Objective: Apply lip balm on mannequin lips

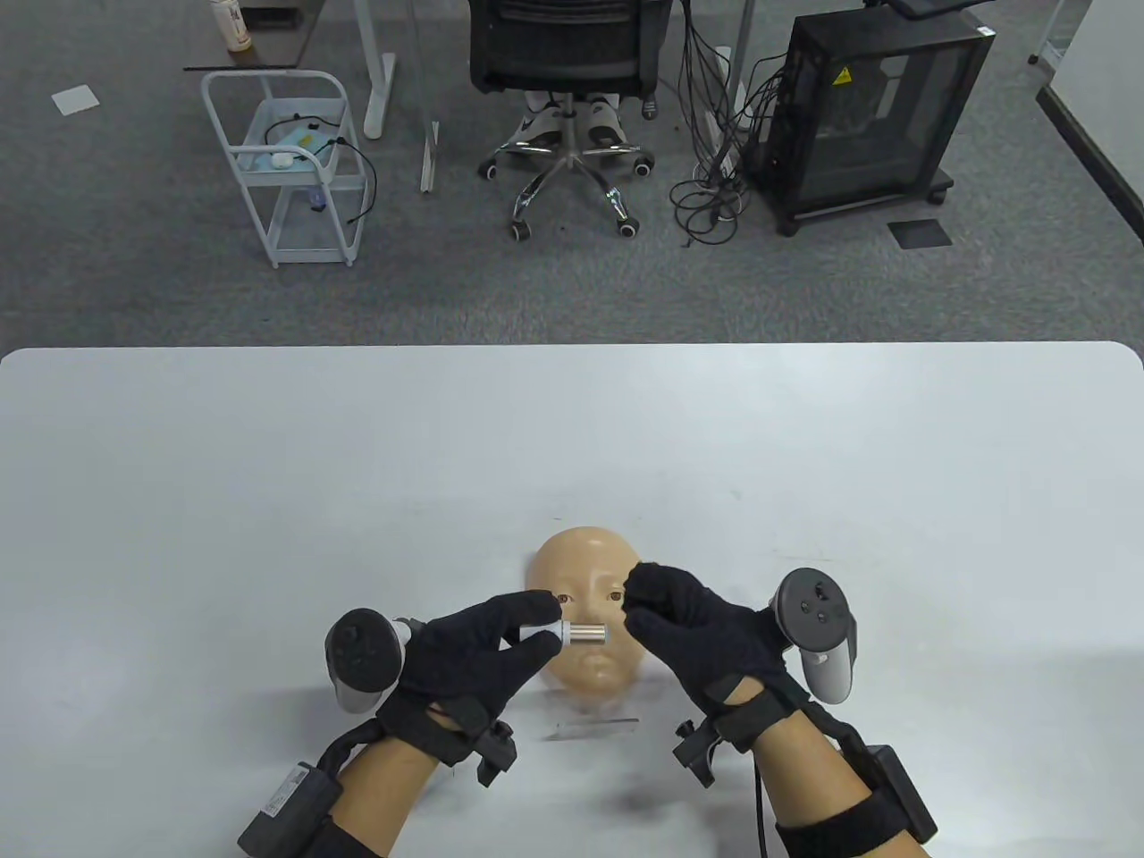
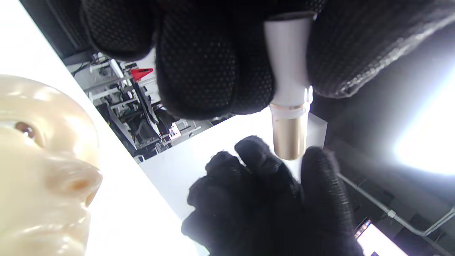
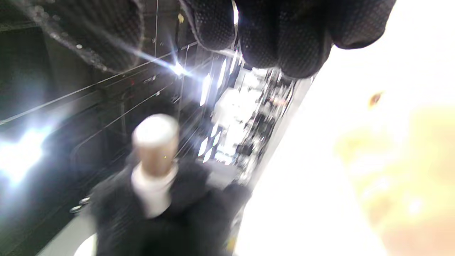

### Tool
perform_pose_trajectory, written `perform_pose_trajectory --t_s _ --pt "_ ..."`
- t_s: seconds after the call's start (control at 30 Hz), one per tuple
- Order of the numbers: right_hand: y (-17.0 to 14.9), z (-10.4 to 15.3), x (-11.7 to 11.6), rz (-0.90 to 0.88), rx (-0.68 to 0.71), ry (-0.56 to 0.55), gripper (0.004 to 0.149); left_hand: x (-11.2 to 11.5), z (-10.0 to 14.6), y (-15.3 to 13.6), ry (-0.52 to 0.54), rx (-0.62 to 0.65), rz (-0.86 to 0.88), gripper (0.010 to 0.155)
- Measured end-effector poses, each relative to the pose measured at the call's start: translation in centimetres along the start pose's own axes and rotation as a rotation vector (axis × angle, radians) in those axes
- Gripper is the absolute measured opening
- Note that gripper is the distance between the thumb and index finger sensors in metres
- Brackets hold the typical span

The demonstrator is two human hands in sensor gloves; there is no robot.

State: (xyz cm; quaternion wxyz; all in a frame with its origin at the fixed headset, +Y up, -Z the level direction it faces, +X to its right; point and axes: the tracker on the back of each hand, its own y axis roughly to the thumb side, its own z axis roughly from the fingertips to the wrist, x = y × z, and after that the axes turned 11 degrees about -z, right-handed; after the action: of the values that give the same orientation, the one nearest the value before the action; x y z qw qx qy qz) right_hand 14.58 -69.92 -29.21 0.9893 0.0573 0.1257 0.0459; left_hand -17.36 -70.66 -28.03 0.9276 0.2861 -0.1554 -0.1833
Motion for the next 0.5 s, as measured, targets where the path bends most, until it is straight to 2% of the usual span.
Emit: perform_pose_trajectory --t_s 0.17,0.33,0.4,0.5 --pt "-1.1 -3.3 -0.3 0.175 -0.14 -0.022 0.089 -0.8 0.0 -1.1 0.015 -0.046 0.065 0.046" --pt "-4.4 -8.1 -2.1 0.366 -0.382 0.098 0.101 -1.1 0.1 -1.4 0.027 -0.08 0.001 0.046" --pt "-5.8 -9.3 -2.2 0.386 -0.469 0.143 0.107 -1.3 -0.1 -1.1 0.01 -0.072 -0.067 0.046" --pt "-7.1 -10.0 -2.2 0.281 -0.515 0.137 0.11 -1.4 -0.1 -0.6 0.01 -0.052 -0.182 0.045"
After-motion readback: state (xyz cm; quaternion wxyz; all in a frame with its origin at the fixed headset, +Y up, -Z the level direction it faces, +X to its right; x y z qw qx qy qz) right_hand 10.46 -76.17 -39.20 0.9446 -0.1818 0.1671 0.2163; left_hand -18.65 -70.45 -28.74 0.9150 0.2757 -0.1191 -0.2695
